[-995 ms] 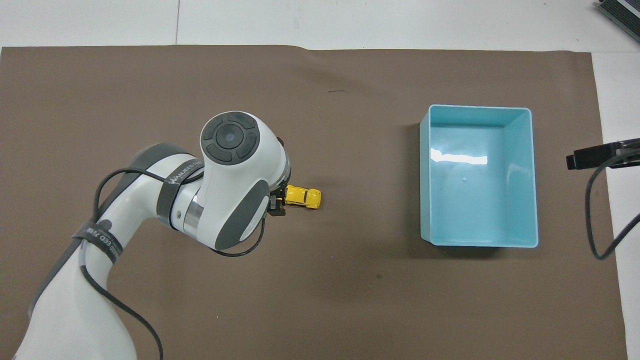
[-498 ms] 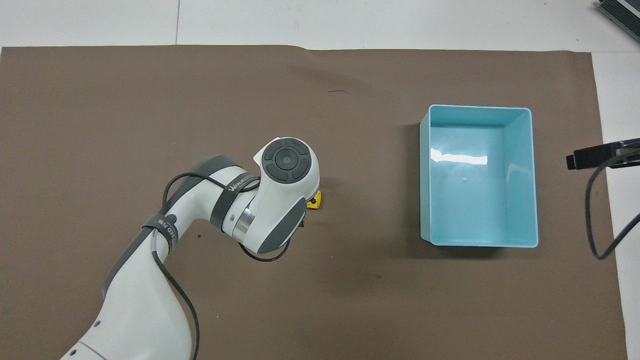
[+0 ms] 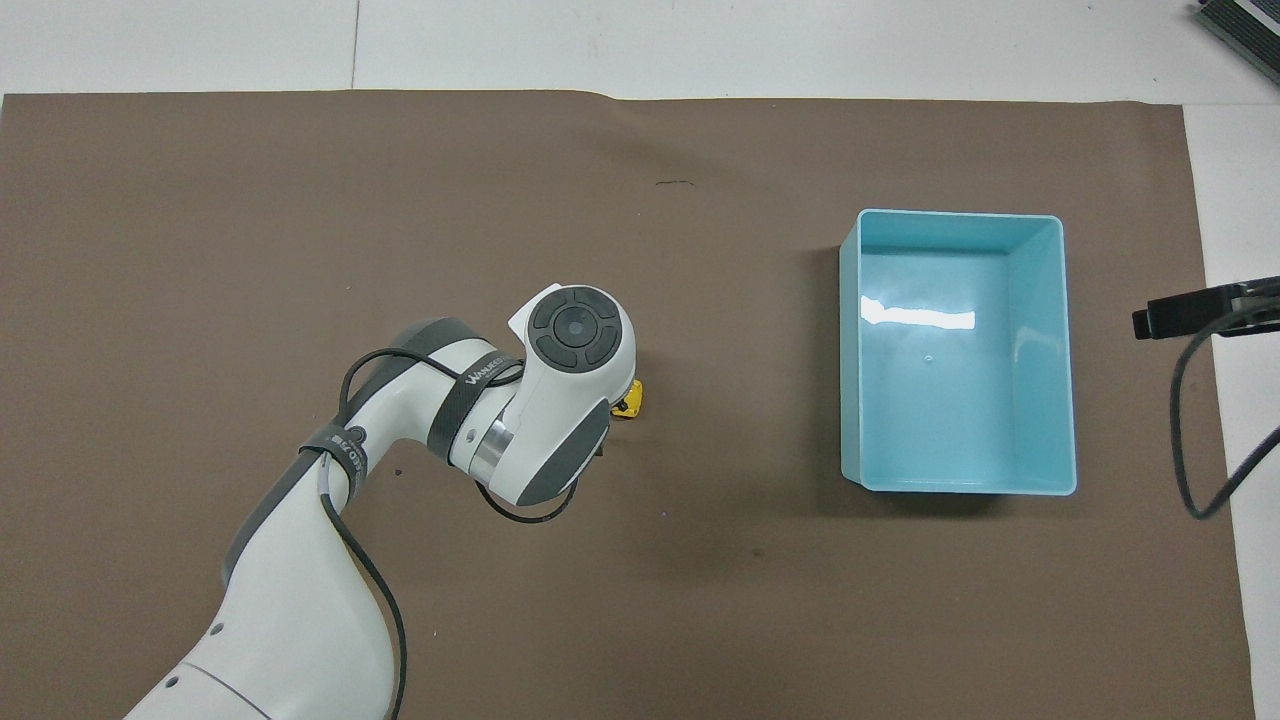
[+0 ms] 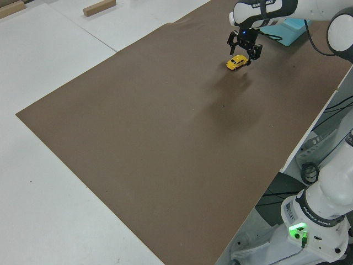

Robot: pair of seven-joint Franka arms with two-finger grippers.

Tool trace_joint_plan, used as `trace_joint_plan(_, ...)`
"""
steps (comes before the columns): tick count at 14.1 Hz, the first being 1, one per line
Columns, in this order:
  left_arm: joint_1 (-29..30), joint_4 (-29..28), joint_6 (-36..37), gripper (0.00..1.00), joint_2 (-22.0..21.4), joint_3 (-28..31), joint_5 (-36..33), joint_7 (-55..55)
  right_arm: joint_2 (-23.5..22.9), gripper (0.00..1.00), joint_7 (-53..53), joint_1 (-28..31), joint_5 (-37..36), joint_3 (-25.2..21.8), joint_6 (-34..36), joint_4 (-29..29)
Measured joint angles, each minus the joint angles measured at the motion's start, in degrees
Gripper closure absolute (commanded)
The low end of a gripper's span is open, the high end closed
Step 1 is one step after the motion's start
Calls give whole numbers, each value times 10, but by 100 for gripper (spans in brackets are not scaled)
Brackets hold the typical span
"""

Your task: Wind up and store yellow beetle car

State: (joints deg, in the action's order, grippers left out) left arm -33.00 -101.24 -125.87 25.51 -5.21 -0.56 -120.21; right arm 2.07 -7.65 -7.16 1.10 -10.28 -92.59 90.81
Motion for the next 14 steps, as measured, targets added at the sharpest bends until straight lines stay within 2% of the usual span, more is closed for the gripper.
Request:
trace_joint_plan(3, 1, 0, -3, 51, 0, 1, 0, 0, 0, 0, 0, 0, 0, 0, 0, 0)
trace_joint_plan(6, 2, -1, -4, 78, 0, 1, 0, 0, 0, 0, 0, 0, 0, 0, 0, 0)
trace_joint_plan(8, 2, 0, -6, 100, 0, 1, -1, 0, 0, 0, 0, 0, 0, 0, 0, 0)
trace_joint_plan(14, 10, -1, -6, 100, -1, 2, 0, -34, 0, 0, 0, 0, 0, 0, 0, 0)
